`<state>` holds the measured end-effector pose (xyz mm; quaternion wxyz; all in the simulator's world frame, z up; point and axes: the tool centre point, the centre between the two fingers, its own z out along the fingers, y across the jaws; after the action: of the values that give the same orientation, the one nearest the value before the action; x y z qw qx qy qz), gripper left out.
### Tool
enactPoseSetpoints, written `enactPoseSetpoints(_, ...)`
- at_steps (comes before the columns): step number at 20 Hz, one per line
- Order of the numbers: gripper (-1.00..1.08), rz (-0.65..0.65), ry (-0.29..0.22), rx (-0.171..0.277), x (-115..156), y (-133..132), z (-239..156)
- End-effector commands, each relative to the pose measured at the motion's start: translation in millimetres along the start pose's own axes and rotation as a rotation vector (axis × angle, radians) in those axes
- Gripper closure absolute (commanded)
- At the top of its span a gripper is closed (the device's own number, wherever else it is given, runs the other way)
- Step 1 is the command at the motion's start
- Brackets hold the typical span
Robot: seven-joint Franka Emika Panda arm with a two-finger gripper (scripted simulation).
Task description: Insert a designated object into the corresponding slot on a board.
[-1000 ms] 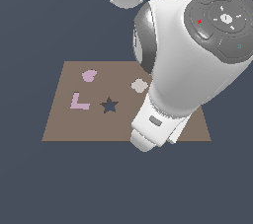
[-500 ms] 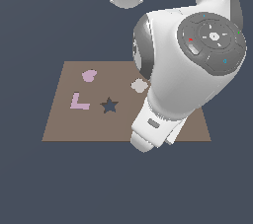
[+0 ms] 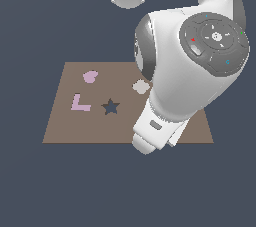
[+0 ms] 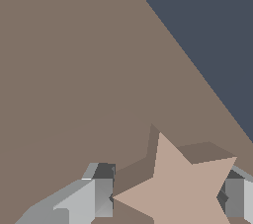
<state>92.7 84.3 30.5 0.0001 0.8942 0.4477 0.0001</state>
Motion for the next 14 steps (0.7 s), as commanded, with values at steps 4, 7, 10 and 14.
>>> enactPoseSetpoints(4, 1.08, -0.026, 0.0, 0.0, -2, -2, 0)
enactPoseSetpoints(7, 1.08, -0.06, 0.0, 0.0, -4, -4, 0)
enactPoseSetpoints(10, 1.08, -0.107, 0.0, 0.0, -7, -7, -1)
enactPoseSetpoints(14, 1.08, -0.19, 0.0, 0.0, -13, -11, -1)
